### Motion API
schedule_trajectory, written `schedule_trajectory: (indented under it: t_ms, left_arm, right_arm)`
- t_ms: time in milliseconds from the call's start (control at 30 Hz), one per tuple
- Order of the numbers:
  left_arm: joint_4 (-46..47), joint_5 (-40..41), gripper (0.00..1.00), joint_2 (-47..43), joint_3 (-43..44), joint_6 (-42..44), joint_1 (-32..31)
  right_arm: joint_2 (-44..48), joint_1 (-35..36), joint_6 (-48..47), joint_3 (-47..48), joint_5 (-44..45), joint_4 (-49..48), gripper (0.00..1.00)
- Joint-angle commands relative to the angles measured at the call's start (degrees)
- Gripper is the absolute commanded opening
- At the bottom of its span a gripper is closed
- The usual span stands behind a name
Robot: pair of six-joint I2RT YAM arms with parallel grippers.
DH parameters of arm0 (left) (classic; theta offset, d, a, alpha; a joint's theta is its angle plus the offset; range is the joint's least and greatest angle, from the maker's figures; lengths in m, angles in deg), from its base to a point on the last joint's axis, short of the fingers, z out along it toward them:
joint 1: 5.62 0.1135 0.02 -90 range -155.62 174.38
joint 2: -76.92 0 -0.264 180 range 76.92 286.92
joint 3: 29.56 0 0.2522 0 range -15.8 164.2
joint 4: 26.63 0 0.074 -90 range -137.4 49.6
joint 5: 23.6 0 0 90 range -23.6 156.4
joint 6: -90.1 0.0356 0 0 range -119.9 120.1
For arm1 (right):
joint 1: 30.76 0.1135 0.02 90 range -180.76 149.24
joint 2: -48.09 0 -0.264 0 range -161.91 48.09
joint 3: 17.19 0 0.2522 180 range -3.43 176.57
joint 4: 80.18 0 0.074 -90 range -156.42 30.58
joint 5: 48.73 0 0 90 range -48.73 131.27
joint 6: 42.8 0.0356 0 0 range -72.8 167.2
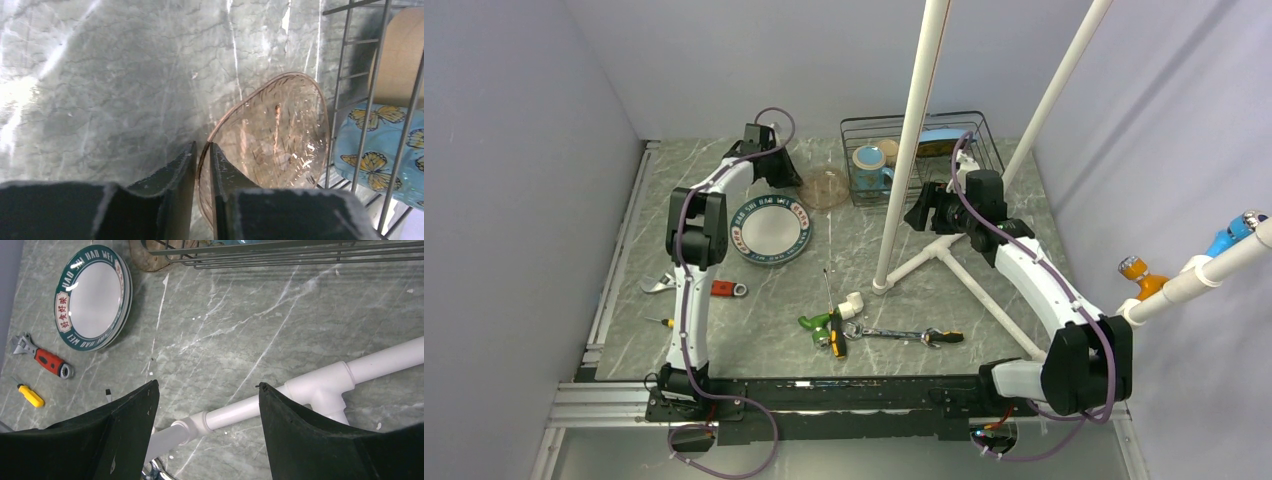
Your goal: Load the mixed dishes into the dish rack
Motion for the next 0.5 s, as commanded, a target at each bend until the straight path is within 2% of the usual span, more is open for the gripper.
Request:
schedule_trajectory:
  t_ms: [0, 167, 300, 467]
  left_arm:
    - [-0.4, 2.6, 0.18, 0.9, 1.3, -0.9, 0.7]
    - [0.9, 1.7, 0.01, -0.5, 2.4, -2.5, 2.8]
    - [1.8, 0.5, 0.00, -2.5, 4.0, -4.2, 5.2]
    - [1.8, -0.5, 0.00, -9.9, 2.0, -5.5, 8.7]
  right_arm:
    - [2.1, -0.2, -0.6, -0.1, 0.0, -0.7, 0.75]
    - [1.8, -0.3, -0.4, 0.6, -0.5, 0.0, 0.75]
    - [2.2, -0.2, -0.3, 0.5, -0.2, 0.2, 0.75]
    - [2.9, -0.3, 0.7, 0.4, 1.4, 0.5, 0.75]
